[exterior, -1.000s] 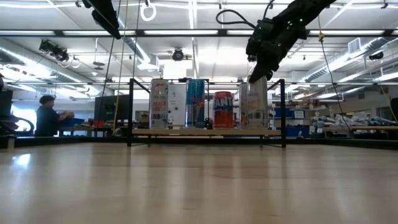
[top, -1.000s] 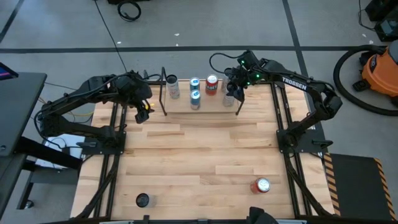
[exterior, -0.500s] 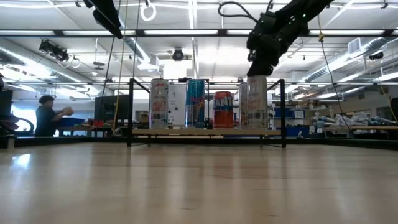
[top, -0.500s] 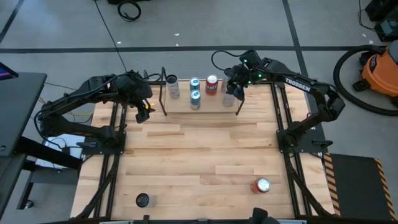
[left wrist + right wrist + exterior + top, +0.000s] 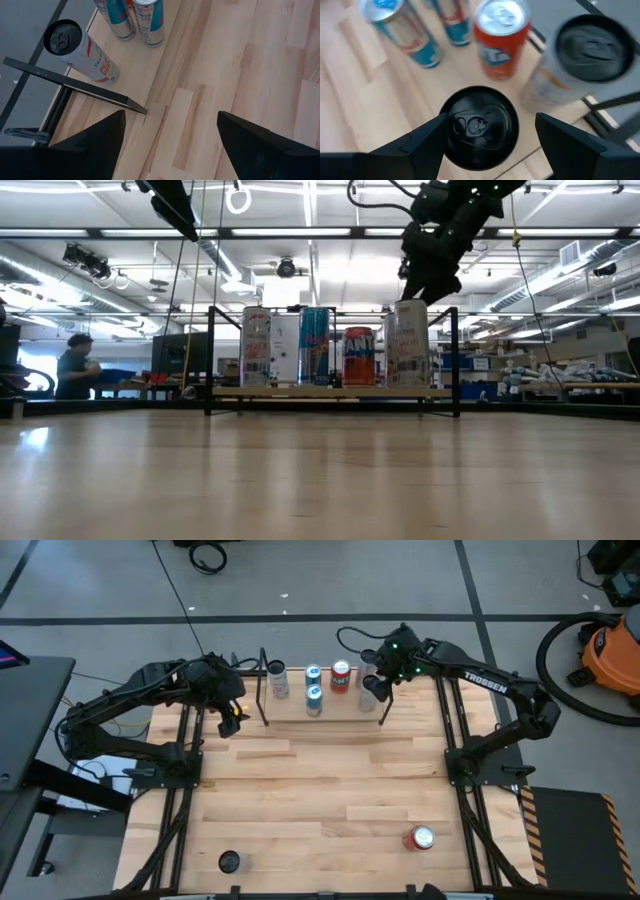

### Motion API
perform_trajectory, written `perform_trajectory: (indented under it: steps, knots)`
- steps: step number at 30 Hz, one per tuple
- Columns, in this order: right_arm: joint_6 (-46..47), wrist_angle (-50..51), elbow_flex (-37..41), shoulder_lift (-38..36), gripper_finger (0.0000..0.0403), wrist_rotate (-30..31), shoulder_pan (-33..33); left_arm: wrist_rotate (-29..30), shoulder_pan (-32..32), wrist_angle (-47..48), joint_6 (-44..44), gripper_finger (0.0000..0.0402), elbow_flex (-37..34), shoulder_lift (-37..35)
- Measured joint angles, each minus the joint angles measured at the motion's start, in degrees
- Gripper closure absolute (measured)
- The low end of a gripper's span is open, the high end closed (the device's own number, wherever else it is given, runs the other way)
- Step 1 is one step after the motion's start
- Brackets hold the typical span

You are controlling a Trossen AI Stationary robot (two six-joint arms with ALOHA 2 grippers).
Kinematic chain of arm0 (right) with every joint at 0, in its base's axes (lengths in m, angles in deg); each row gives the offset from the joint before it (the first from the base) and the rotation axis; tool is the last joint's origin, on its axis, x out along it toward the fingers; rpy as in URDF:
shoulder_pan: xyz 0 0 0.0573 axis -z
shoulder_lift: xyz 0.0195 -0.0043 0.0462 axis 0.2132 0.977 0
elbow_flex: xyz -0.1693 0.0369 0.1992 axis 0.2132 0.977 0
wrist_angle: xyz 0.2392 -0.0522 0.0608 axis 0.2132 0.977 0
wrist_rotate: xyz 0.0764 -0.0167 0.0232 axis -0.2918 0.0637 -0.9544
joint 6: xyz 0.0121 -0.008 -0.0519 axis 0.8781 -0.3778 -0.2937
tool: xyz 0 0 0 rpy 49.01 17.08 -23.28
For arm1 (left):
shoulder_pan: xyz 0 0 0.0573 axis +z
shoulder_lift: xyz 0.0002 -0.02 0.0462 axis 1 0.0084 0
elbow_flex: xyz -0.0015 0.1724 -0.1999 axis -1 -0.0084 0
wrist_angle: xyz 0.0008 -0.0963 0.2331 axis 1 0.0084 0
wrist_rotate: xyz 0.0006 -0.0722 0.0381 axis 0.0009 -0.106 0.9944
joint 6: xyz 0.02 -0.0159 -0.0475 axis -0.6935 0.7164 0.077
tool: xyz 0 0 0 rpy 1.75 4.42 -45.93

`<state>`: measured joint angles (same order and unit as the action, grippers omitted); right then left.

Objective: Place canned beverage on shelf
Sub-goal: Put the white yellow soda can on the shelf aligned with the other white yellow soda can

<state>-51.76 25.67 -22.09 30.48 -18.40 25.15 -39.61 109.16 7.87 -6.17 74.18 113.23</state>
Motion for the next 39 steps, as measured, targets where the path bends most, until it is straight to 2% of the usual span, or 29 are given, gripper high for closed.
perform_trajectory:
  steps: [7,13,20,28,35,39]
  knots:
    - [2.4,0.2,0.0,0.0,0.0098,3.7,-3.2,0.0,0.0,0.0,0.0,0.0085,0.0,0.0]
    - [2.5,-0.7,0.0,-0.1,0.0098,7.1,-3.1,0.0,0.0,0.0,0.0,0.0086,0.0,0.0]
    - [2.6,-0.8,0.0,-0.1,0.0098,7.4,-1.2,0.0,0.0,0.0,0.3,0.0086,0.0,0.0]
    - [7.9,0.2,0.0,-0.6,0.0098,7.4,-2.1,0.0,0.0,0.0,0.2,0.0086,0.0,0.0]
    - [8.1,0.3,0.0,-2.5,0.0098,12.3,-3.4,0.0,0.0,0.0,0.1,0.0086,0.0,0.0]
    - [13.1,0.6,0.0,-4.4,0.0098,12.6,-4.1,0.0,0.0,0.0,0.1,0.0086,0.0,0.0]
